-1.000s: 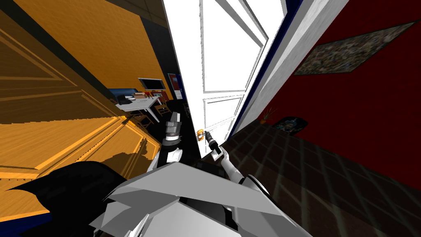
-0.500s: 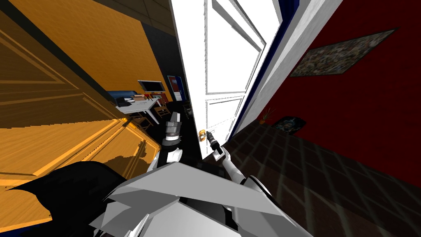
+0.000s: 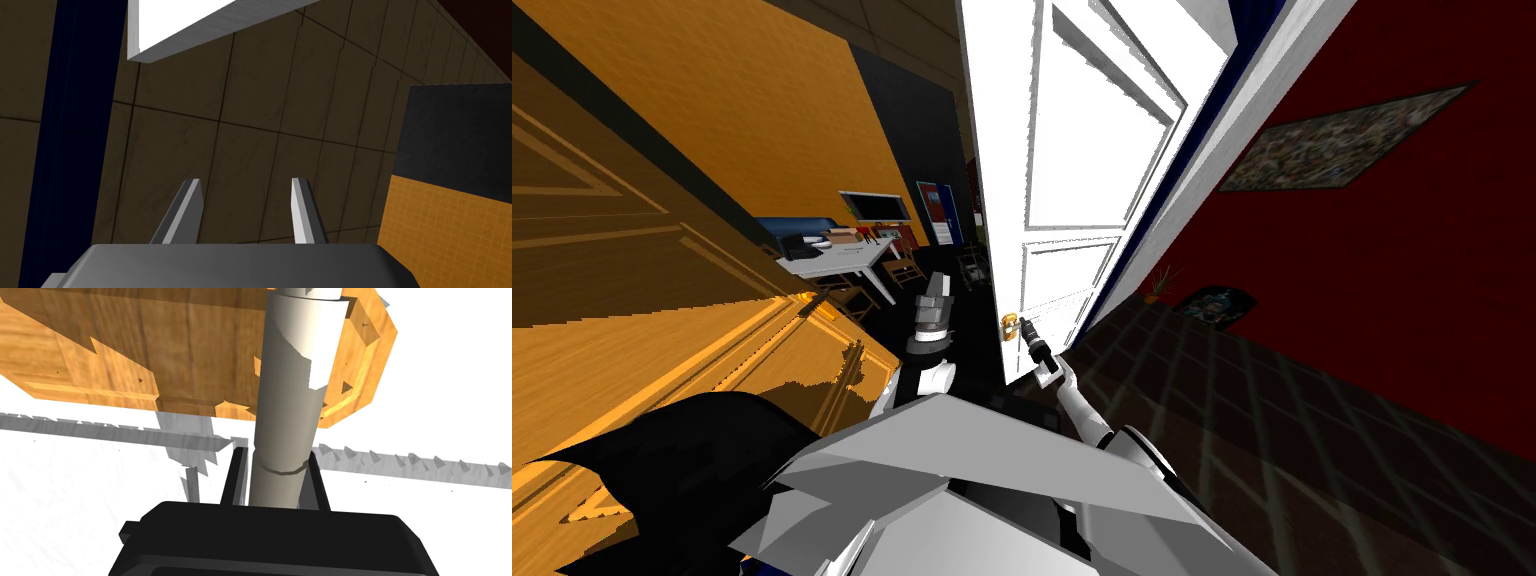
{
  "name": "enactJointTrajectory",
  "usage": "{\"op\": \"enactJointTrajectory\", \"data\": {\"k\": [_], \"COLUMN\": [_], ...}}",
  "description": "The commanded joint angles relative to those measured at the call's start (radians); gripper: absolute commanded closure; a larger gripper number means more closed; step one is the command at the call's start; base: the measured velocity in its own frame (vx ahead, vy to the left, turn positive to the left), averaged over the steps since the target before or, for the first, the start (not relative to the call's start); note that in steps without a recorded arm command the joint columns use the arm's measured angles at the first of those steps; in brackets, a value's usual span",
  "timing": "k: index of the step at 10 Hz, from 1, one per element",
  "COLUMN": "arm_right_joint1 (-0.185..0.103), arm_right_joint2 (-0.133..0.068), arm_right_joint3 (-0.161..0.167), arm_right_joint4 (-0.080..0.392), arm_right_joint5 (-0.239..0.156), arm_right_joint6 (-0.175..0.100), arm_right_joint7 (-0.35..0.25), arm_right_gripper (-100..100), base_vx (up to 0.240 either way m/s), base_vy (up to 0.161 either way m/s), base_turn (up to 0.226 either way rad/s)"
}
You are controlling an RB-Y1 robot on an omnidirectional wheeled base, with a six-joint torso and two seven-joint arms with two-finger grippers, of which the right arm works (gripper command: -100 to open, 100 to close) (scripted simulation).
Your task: Push the door open
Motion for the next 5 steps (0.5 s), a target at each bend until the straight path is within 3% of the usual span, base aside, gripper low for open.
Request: {"op": "enactJointTrajectory", "data": {"k": [1, 5], "arm_right_joint1": [-0.004, -0.007], "arm_right_joint2": [-0.014, -0.022], "arm_right_joint3": [-0.032, -0.083], "arm_right_joint4": [-0.001, 0.011], "arm_right_joint5": [-0.003, -0.005], "arm_right_joint6": [0.005, 0.005], "arm_right_joint7": [0.008, 0.023], "arm_right_gripper": [100, 100], "base_vx": [0.092, 0.088], "base_vy": [0.166, 0.158], "base_turn": [-0.051, -0.059]}}
